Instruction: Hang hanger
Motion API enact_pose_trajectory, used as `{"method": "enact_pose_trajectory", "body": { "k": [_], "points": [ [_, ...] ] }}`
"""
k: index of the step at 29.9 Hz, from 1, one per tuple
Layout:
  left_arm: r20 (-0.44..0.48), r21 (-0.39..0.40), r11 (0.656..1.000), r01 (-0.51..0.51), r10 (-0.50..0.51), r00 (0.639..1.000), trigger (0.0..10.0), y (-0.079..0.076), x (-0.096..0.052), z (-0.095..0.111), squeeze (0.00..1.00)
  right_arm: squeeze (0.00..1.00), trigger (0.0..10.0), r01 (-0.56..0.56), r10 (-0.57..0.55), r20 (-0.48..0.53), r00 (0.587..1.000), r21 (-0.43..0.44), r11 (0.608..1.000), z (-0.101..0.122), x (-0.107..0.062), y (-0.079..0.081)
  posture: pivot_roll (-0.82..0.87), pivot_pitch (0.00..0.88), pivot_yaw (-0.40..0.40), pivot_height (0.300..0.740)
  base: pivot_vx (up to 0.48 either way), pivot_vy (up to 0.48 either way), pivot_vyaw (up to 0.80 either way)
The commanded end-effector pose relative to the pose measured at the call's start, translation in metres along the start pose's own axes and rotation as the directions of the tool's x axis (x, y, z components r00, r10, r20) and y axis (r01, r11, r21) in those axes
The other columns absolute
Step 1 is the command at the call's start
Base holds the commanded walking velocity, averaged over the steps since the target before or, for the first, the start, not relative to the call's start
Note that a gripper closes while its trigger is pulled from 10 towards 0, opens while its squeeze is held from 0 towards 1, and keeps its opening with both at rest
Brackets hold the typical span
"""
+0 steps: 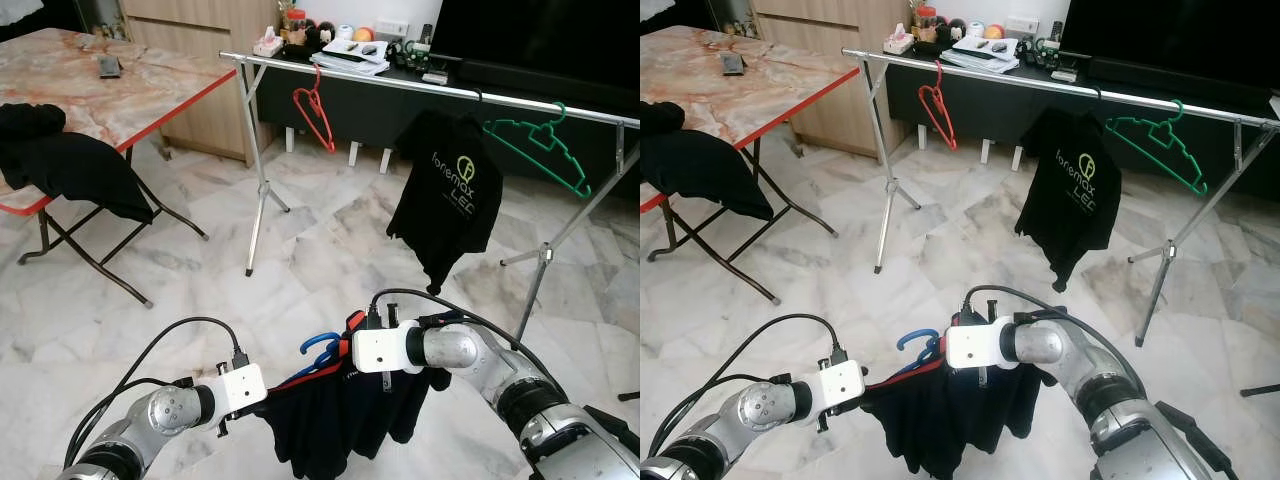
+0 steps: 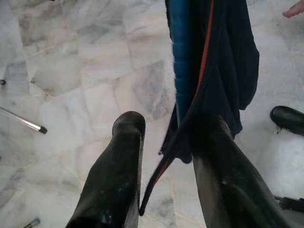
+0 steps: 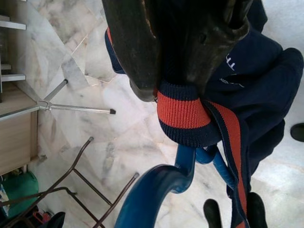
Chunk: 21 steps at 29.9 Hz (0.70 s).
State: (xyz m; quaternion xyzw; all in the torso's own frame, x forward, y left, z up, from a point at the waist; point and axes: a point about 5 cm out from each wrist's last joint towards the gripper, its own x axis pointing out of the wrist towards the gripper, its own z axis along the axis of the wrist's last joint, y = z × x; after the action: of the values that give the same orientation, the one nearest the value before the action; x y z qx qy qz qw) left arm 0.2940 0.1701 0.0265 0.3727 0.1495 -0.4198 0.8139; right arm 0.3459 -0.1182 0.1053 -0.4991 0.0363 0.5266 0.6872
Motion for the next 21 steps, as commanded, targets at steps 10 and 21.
{"method": "enact_pose_trajectory", "body": {
  "k": [10,21],
  "points": [
    [-0.011,0.011,1.000,0.028,-0.028,1.000,0.0,-0.003,0.000,-0.002,0.00,0.00,10.0,0.063,-0.062,0.022,0.998,-0.012,0.998,0.007,-0.003,-0.017,-0.02,0.091,-0.053,0.740,0.000,0.000,0.00],
    [-0.141,0.049,0.998,-0.038,0.045,0.989,0.0,0.003,-0.003,-0.016,0.00,0.00,10.0,0.074,-0.074,0.027,0.997,0.000,0.997,0.006,-0.004,-0.018,-0.02,0.094,-0.052,0.740,0.000,0.000,0.00]
  ]
}}
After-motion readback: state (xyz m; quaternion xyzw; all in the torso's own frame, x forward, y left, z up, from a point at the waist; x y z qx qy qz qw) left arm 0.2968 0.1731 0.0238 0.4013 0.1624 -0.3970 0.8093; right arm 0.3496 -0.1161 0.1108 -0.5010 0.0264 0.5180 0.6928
